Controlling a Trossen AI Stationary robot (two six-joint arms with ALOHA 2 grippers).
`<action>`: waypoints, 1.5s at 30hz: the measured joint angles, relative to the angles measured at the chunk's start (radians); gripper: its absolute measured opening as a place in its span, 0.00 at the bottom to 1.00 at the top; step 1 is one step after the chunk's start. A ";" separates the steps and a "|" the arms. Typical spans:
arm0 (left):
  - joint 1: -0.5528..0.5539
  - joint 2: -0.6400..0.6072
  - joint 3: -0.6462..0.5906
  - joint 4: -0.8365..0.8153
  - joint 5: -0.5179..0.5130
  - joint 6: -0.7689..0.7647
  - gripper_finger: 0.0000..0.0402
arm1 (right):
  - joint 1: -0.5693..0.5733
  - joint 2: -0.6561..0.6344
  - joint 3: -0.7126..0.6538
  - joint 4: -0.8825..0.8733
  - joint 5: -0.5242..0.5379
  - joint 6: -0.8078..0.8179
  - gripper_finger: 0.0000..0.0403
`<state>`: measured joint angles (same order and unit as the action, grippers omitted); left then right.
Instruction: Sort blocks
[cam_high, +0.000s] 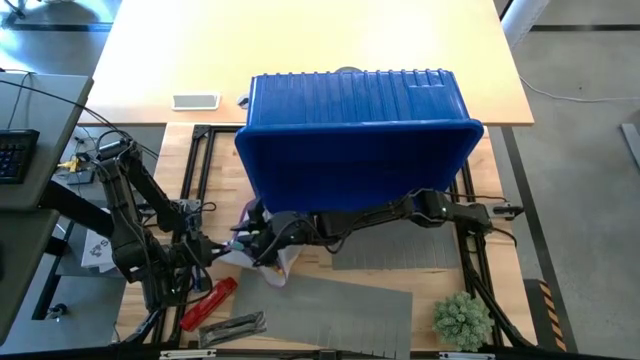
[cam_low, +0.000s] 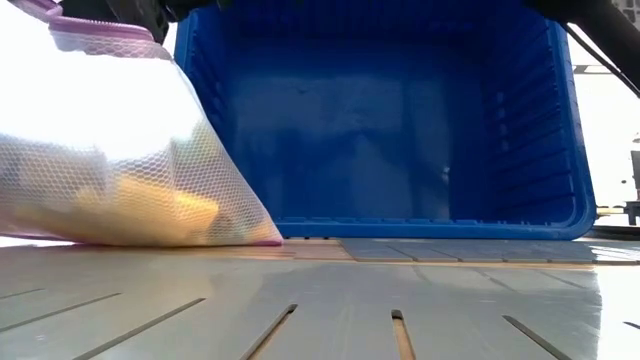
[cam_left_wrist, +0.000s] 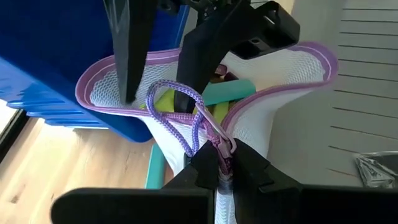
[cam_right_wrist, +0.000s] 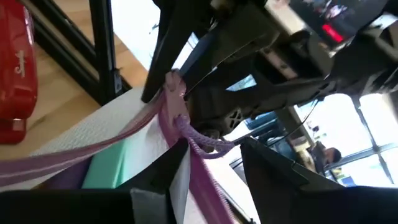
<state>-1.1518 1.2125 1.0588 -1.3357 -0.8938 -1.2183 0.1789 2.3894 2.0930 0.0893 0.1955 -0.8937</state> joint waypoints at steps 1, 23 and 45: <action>0.001 0.000 0.000 0.001 0.003 -0.003 0.00 | 0.003 0.000 0.000 0.007 0.000 -0.008 0.32; 0.001 0.000 0.000 0.001 -0.007 -0.026 0.00 | 0.001 0.000 0.000 0.057 -0.049 0.021 0.04; 0.001 0.000 0.000 -0.001 -0.006 -0.053 0.00 | -0.008 0.000 0.000 0.059 -0.059 0.121 0.17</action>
<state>-1.1503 1.2129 1.0588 -1.3363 -0.9001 -1.2713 0.1712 2.3898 2.0930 0.1481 0.1368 -0.7725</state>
